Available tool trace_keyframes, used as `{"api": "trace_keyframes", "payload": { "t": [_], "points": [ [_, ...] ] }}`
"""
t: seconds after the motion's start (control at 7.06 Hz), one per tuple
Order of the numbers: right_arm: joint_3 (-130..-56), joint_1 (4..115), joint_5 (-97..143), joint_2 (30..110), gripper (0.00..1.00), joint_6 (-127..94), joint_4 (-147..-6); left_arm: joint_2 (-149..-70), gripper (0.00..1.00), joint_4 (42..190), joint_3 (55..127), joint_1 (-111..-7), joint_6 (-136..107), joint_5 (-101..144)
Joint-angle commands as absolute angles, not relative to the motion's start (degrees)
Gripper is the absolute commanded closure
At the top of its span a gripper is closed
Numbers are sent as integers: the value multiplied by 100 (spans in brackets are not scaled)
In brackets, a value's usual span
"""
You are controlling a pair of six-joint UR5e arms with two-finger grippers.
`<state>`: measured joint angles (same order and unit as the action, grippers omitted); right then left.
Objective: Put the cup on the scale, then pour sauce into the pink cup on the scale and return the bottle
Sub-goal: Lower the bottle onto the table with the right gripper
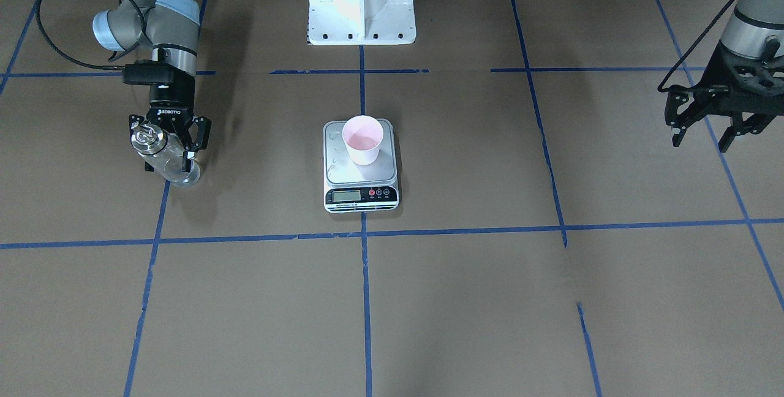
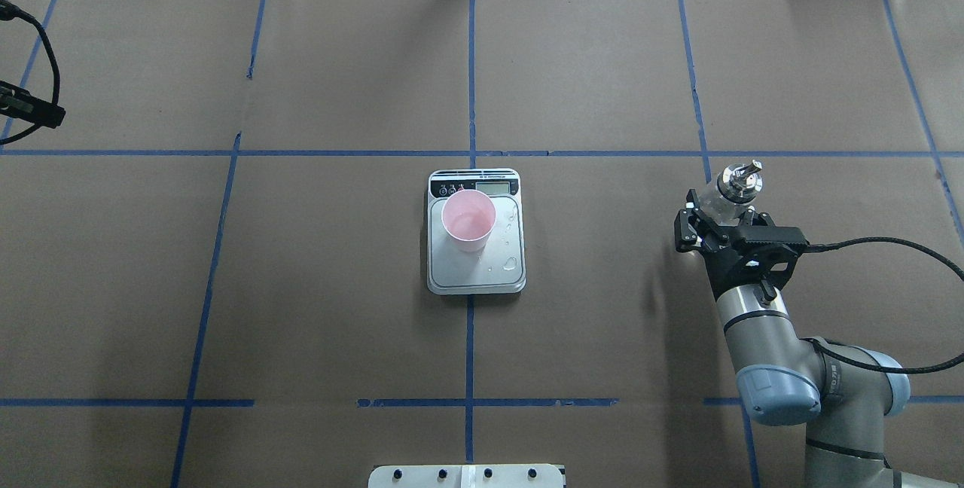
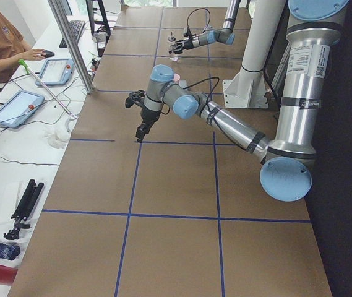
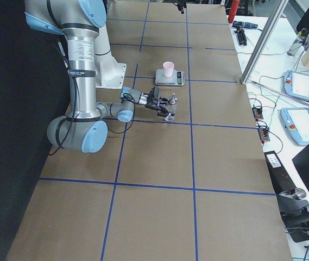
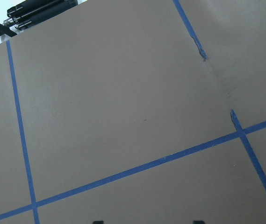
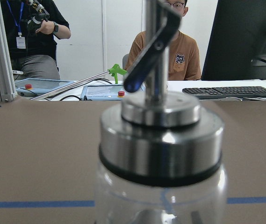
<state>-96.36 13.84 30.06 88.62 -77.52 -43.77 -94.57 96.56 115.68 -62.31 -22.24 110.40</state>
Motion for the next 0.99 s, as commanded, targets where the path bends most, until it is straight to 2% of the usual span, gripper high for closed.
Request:
{"api": "trace_keyframes", "payload": {
  "t": [0.0, 0.85],
  "points": [
    [-9589, 1380, 2980, 8859, 1, -7917, -4377, -9457, 29, 9650, 11601, -6240, -2224, 11039],
    [-9615, 1354, 2936, 8886, 0, -8016, -4193, -9475, 29, 9650, 11646, -6240, -2224, 11039]
  ]
}}
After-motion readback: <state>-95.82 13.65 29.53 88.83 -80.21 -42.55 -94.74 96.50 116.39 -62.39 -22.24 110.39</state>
